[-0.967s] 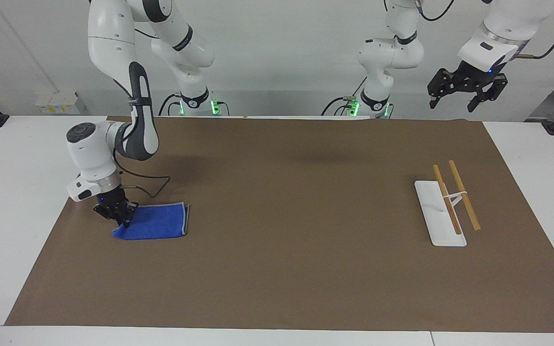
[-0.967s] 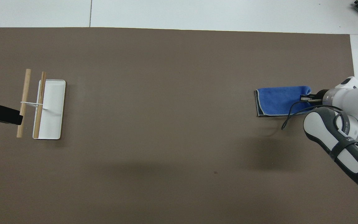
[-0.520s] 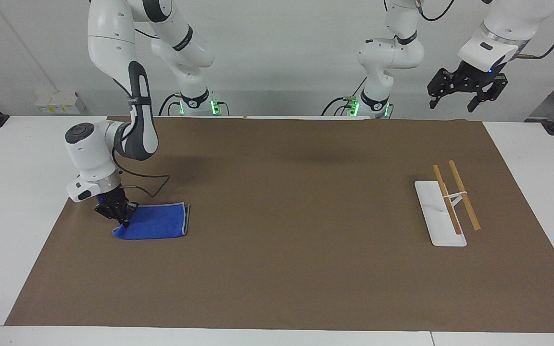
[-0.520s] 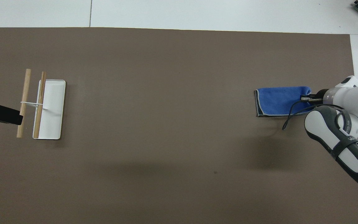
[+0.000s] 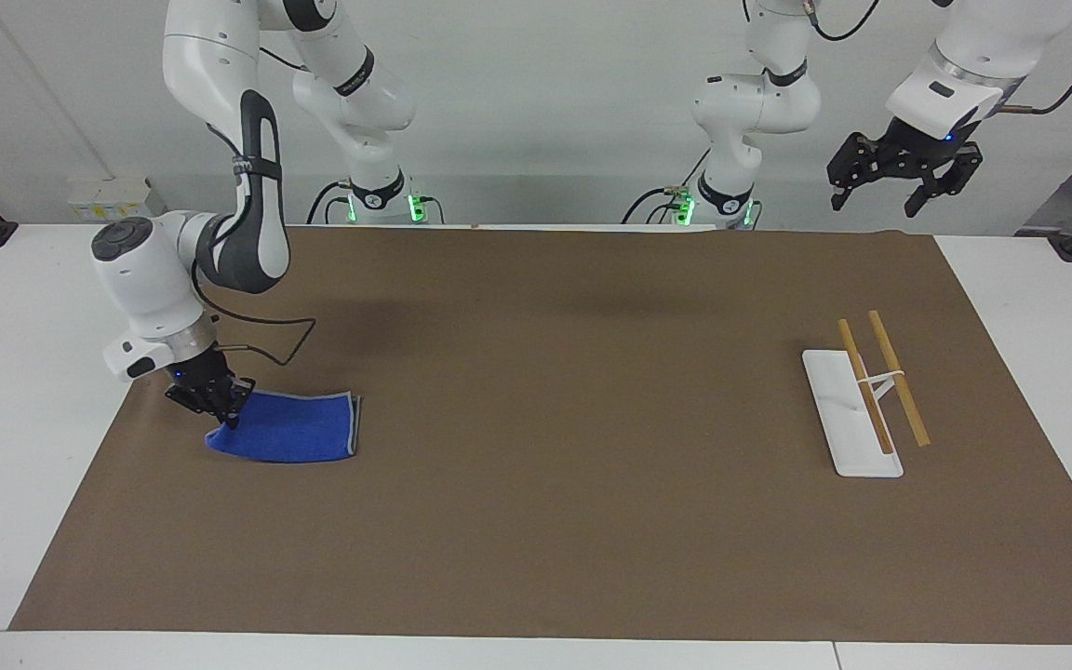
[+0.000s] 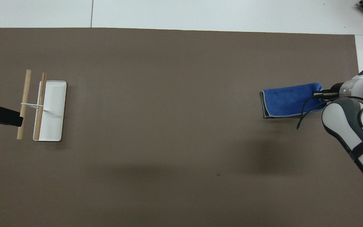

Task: Right arm passes towel to left arm to hang
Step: 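Lift the blue towel upward with the right gripper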

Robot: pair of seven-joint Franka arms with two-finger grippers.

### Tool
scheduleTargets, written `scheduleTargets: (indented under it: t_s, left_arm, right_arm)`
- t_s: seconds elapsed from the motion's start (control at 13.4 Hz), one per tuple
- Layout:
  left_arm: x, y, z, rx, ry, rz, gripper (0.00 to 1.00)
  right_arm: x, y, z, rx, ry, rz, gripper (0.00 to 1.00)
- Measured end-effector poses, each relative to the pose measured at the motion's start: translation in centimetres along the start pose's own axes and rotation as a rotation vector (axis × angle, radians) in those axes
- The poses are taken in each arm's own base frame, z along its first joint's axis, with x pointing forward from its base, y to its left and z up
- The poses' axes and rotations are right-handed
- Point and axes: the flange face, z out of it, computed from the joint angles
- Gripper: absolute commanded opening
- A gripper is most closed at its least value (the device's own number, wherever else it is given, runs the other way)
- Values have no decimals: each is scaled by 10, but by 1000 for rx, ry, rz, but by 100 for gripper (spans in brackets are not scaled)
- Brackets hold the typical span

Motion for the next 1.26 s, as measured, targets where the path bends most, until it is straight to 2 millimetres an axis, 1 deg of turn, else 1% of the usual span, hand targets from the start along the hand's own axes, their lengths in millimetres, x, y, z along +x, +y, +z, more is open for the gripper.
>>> scheduleTargets:
  t_s: [0.37,0.59,0.82,1.12,1.26]
  left_arm:
    - [0,0,0,0,0,0,100]
    - [0,0,0,0,0,0,100]
    - [0,0,0,0,0,0,100]
    - [0,0,0,0,0,0,100]
    - [0,0,0,0,0,0,100]
  right_arm:
    - [16,-4,-62,13,-49,-12,0]
    - [22,-10,-111,21,-77,-23,0]
    - [20,-16,-157,20,-90,-34,0]
    - [8,-26,-214,-22,-148,-67,0]
    - [4,-28,-236,-25,-166,-68,0]
